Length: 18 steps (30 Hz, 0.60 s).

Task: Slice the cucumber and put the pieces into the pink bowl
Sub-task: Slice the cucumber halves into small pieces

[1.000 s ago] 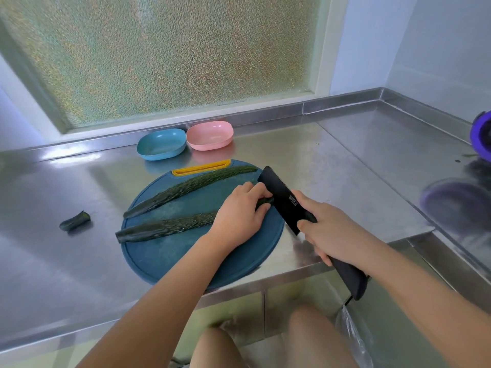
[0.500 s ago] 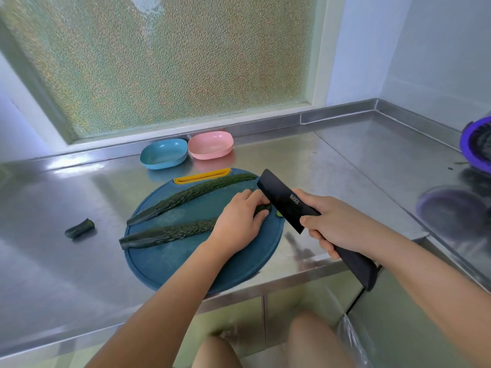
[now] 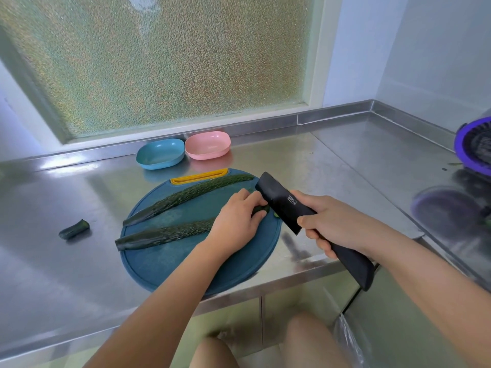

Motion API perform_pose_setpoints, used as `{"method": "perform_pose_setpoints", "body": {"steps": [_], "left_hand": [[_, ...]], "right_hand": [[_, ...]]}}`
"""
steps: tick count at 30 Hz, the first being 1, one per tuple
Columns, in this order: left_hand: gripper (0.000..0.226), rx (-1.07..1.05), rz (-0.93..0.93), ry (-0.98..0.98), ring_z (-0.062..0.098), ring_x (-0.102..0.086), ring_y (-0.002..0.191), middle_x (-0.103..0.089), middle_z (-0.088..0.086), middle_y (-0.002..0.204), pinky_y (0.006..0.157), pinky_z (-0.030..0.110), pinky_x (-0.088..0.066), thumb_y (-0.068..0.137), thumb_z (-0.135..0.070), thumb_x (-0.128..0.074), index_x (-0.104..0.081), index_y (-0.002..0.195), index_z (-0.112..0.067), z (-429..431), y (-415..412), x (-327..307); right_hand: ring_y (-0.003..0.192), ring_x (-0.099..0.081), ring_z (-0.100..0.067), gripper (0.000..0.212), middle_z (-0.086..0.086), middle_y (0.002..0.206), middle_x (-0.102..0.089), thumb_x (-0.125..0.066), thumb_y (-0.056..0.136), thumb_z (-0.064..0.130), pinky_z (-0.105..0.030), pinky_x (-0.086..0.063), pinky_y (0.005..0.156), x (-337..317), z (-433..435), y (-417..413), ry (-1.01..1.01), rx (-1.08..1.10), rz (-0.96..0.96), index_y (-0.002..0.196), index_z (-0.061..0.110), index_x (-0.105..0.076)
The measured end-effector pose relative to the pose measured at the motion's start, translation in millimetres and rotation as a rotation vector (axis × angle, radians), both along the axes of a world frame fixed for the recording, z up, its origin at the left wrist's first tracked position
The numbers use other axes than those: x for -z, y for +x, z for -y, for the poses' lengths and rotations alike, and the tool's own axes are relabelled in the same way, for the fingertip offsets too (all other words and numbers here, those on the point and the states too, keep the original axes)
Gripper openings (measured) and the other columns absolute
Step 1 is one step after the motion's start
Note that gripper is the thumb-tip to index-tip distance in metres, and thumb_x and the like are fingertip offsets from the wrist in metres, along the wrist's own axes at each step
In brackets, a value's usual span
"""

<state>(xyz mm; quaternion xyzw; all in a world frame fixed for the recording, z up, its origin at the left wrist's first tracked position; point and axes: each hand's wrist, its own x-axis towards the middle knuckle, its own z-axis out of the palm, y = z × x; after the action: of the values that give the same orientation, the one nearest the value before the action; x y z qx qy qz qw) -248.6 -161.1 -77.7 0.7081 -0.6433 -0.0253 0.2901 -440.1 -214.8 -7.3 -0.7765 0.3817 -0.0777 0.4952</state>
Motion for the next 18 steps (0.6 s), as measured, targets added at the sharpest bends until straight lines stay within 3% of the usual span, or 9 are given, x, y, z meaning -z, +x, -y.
{"method": "perform_pose_setpoints", "body": {"steps": [3,12,16,18], "left_hand": [[0.017,0.004,0.010,0.005,0.019,-0.049,0.098,-0.051,-0.001,0.099,0.081,0.035,-0.044,0.092,-0.026,-0.054,-0.055,0.108,-0.019,1,1,1],[0.016,0.011,0.017,-0.007,0.019,-0.049,0.097,-0.051,-0.001,0.099,0.079,0.034,-0.043,0.092,-0.024,-0.054,-0.055,0.106,-0.017,2,1,2],[0.015,0.011,0.019,-0.013,0.019,-0.050,0.097,-0.051,-0.002,0.099,0.079,0.033,-0.044,0.091,-0.024,-0.055,-0.054,0.105,-0.017,2,2,3],[0.016,0.008,0.019,-0.018,0.019,-0.050,0.097,-0.051,-0.001,0.099,0.079,0.032,-0.043,0.092,-0.023,-0.053,-0.054,0.106,-0.017,2,2,4]], "right_hand": [[0.042,-0.041,-0.015,0.067,-0.001,0.057,-0.044,-0.041,0.095,0.005,-0.022,-0.039,0.039,3,0,2,0.008,0.014,-0.013,0.146,0.045,-0.026],[0.042,-0.039,-0.014,0.066,-0.005,0.059,-0.043,-0.041,0.095,0.006,-0.022,-0.039,0.040,11,-1,7,0.070,0.042,0.000,0.149,0.041,-0.024],[0.037,-0.045,-0.016,0.068,0.001,0.055,-0.051,-0.038,0.096,0.009,-0.026,-0.045,0.046,24,-15,15,-0.066,0.027,-0.038,0.150,0.044,-0.014],[0.032,-0.045,-0.013,0.067,0.002,0.062,-0.053,-0.035,0.097,0.010,-0.024,-0.044,0.044,30,-22,18,-0.123,0.039,-0.046,0.150,0.045,-0.012]]}}
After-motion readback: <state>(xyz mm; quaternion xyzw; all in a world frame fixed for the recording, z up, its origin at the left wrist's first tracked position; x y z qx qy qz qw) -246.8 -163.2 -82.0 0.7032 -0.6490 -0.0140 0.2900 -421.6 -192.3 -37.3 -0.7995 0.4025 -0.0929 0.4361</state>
